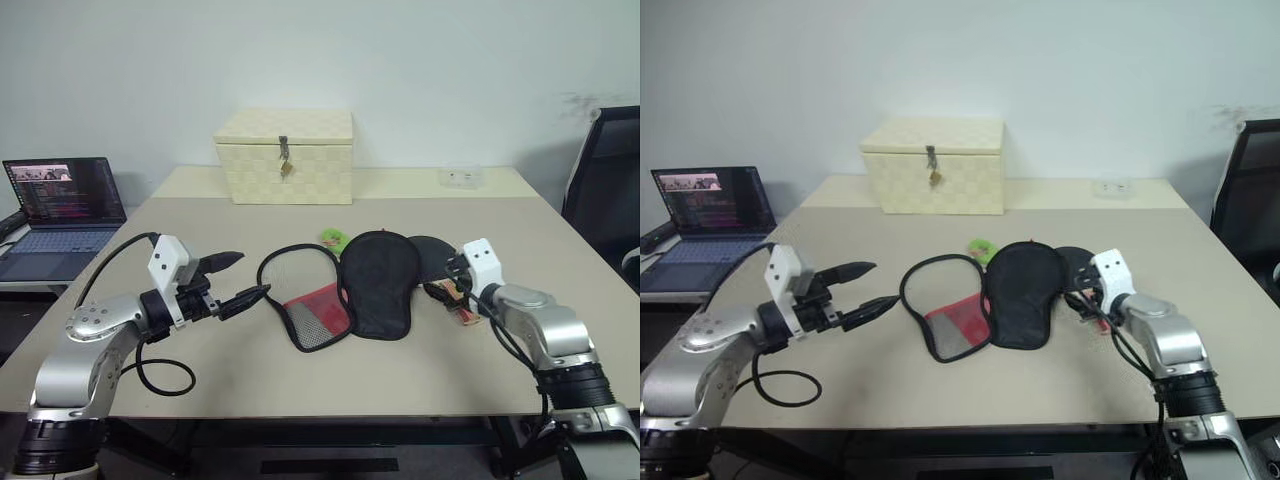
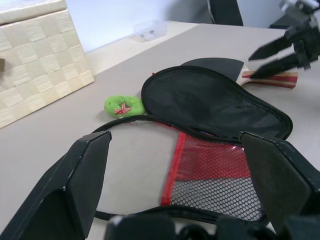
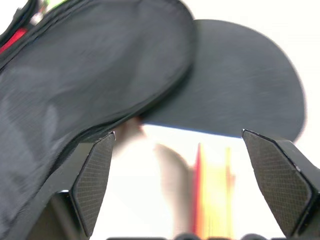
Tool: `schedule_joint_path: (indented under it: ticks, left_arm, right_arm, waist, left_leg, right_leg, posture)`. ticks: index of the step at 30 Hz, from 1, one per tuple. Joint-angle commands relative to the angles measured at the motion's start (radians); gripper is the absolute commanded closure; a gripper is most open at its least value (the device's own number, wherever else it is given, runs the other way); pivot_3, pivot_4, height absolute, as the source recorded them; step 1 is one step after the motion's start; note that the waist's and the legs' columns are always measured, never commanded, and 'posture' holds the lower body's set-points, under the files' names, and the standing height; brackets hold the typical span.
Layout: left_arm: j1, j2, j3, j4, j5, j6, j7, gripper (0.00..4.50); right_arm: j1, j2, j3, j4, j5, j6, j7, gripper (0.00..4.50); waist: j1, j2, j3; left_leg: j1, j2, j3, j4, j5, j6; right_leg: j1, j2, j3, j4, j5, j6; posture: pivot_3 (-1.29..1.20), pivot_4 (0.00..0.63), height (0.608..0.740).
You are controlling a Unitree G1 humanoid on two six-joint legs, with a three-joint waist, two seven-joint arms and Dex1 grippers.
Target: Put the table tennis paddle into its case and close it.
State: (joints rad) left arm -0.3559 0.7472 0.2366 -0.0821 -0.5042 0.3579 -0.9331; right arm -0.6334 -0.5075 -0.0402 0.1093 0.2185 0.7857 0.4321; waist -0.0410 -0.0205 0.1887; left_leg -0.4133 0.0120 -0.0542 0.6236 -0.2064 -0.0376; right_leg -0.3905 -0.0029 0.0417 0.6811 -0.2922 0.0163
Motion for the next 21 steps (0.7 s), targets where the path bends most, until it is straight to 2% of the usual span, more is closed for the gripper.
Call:
schedule_joint_path:
  ticks: [1,10,20,21]
  left_arm:
    - [-0.033,-0.001,-0.005,0.001,0.004,-0.032,-0.013,0.0]
    - [-0.072,0.0,-0.021,0.027,-0.004,-0.03,-0.043,0.0]
    - [-0.074,0.059,-0.036,-0.041,-0.124,0.121,-0.193,0.0]
    - [-0.082,0.061,-0.04,-0.039,-0.121,0.122,-0.198,0.0]
  right_arm:
    - [0.0,-0.015,-0.04,0.001,-0.02,-0.036,-0.03,0.01]
    - [0.034,0.032,-0.046,0.142,-0.033,-0.075,-0.053,0.01]
    - [-0.02,0.068,-0.03,0.277,-0.056,-0.123,-0.058,0.01]
    - [-0.025,0.073,-0.025,0.284,-0.061,-0.124,-0.062,0.18]
  waist:
    - [0.0,0.0,0.0]
    - [-0.001,0.0,0.0]
    - [-0.015,0.0,0.0]
    - [-0.015,0.0,0.0]
  left_leg:
    - [0.0,0.0,0.0,0.0,0.0,0.0]
    - [0.0,0.0,0.0,0.0,0.0,0.0]
    - [0.002,0.0,0.001,0.002,0.0,0.0]
    - [0.002,0.0,0.002,0.002,0.0,0.0]
  right_leg:
    - [0.0,0.0,0.0,0.0,0.0,0.0]
    - [0.0,0.0,0.0,0.0,0.0,0.0]
    - [0.002,0.002,0.0,0.001,0.0,0.0]
    - [0.002,0.002,0.001,0.001,0.0,0.001]
  posture:
    - [0.0,0.15,0.74]
    - [0.0,0.15,0.74]
    - [0.0,0.15,0.74]
    - [0.0,0.15,0.74]
